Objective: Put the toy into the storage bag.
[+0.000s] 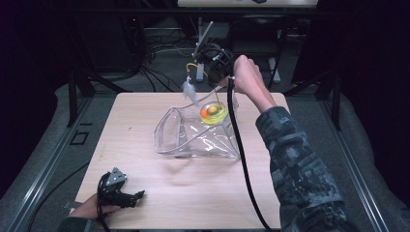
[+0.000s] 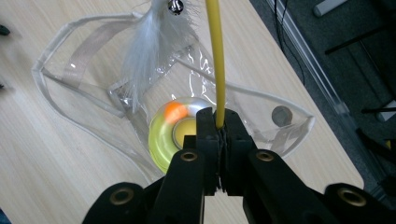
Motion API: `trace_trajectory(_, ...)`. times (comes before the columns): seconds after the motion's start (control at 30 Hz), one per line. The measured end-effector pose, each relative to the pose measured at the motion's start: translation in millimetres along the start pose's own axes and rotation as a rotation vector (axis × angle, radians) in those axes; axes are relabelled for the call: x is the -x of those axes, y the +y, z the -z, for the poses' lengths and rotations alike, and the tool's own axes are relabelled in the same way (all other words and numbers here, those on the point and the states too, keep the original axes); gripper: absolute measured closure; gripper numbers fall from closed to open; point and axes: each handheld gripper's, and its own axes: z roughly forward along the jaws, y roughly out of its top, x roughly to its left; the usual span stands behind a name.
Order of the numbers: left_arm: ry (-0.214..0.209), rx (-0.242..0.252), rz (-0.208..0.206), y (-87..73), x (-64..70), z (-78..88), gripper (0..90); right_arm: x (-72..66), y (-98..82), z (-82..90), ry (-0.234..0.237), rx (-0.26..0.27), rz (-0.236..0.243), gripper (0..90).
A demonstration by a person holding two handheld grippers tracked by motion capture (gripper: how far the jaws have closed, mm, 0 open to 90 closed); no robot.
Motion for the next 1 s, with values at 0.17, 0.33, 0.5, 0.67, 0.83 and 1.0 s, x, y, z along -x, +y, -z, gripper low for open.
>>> trace_trajectory(0.17,0.001,0.001,0.002,-0.1,0.2,-0.1,0.0,-0.3,-6.2,-7.7,0.014,-0.015,-0.002,88.0)
trace_trajectory(0.33,0.000,0.000,0.002,-0.1,0.2,0.0,0.0,0.0,-16.0,-16.0,0.032,-0.024,-0.005,88.0)
trace_trajectory(0.5,0.000,0.000,0.002,-0.1,0.2,0.0,0.0,-0.6,-22.5,-21.9,0.039,-0.033,-0.007,88.0)
trace_trajectory(0.67,0.000,0.000,0.002,0.0,0.2,0.0,0.0,-2.7,-30.0,-29.9,0.050,-0.050,-0.010,88.0)
trace_trajectory(0.83,0.000,0.000,0.001,0.0,0.1,0.0,0.0,-4.2,-37.9,-38.7,0.060,-0.060,-0.013,88.0)
trace_trajectory(1.0,0.000,0.000,0.002,0.0,0.2,0.0,0.0,-2.4,-46.4,-50.8,0.073,-0.081,-0.026,88.0)
